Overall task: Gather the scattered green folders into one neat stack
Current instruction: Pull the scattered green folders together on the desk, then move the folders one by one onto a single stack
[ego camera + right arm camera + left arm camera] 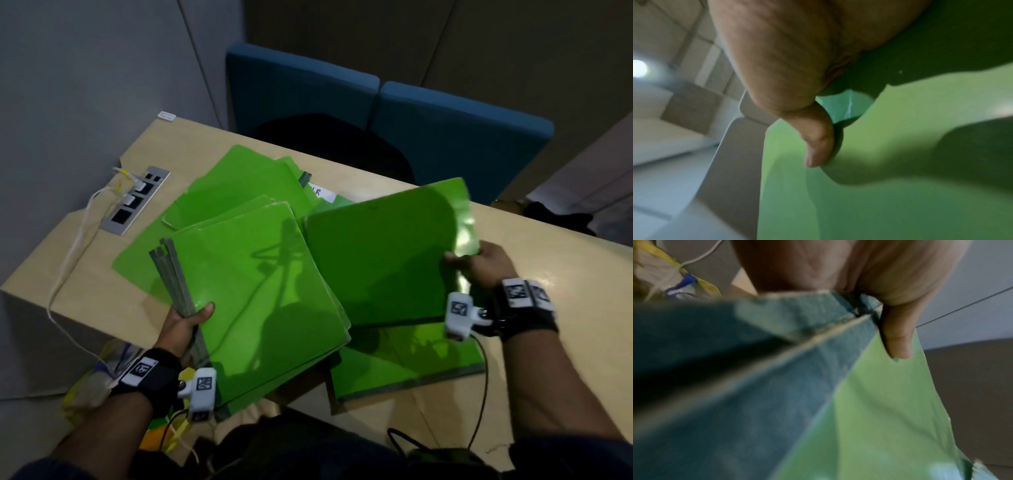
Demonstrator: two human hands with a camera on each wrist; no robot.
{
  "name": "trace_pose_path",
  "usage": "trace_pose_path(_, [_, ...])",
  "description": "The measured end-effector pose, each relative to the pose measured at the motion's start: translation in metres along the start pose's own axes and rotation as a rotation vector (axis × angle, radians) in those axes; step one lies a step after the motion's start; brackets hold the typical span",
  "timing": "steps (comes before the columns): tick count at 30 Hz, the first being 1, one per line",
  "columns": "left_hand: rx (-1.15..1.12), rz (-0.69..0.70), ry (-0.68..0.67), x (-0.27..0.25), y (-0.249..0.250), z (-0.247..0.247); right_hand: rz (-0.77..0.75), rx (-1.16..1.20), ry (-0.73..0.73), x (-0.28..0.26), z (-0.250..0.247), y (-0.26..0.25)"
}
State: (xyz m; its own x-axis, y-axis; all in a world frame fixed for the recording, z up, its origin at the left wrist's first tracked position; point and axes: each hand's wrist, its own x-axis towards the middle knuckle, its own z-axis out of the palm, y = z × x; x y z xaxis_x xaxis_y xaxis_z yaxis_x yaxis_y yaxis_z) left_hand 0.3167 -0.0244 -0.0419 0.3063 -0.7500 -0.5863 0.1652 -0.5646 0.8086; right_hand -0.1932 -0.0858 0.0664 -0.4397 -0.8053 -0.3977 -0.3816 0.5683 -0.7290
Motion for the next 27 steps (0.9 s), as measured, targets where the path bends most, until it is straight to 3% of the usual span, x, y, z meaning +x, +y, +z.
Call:
trace_pose_path(3, [-0.013, 0.022, 0.015, 0.003, 0.007, 0.017, 0.027, 0.253, 0.113, 0.000, -0.043, 0.007])
trace_pose_path(7, [-0.034, 0.033, 0.025, 0.006, 0.011, 0.042, 0.211, 0.172, 0.181, -0.007, -0.051, 0.039])
trace_pose_path(9, [-0.026, 0.025, 0.033, 0.009, 0.007, 0.051, 0.250, 0.119, 0.156, -0.017, -0.028, 0.052])
trace_pose_path(11, [0.003, 0.003, 0.056, 0.013, 0.000, 0.054, 0.186, 0.015, 0.033, -0.028, 0.009, 0.059])
trace_pose_path(14, [0.018, -0.001, 0.055, 0.016, -0.009, 0.056, 0.265, -0.020, -0.102, -0.047, 0.068, 0.056])
trace_pose_path(16, [0.011, 0.005, 0.066, 0.018, -0.013, 0.057, 0.194, -0.104, -0.118, -0.058, 0.101, 0.041])
trace_pose_path(18, [-0.013, -0.002, 0.054, 0.015, -0.012, 0.057, 0.229, -0.200, -0.205, -0.063, 0.130, 0.037])
trace_pose_path(21, [-0.028, -0.013, 0.047, 0.010, -0.008, 0.059, 0.299, -0.043, -0.219, -0.073, 0.168, 0.039])
trace_pose_path(23, [-0.019, 0.015, 0.024, 0.007, -0.005, 0.061, 0.345, 0.075, -0.184, -0.086, 0.178, 0.035])
trace_pose_path(27, [0.046, 0.033, -0.026, 0.008, -0.004, 0.056, 0.089, -0.162, 0.108, -0.073, 0.153, 0.006])
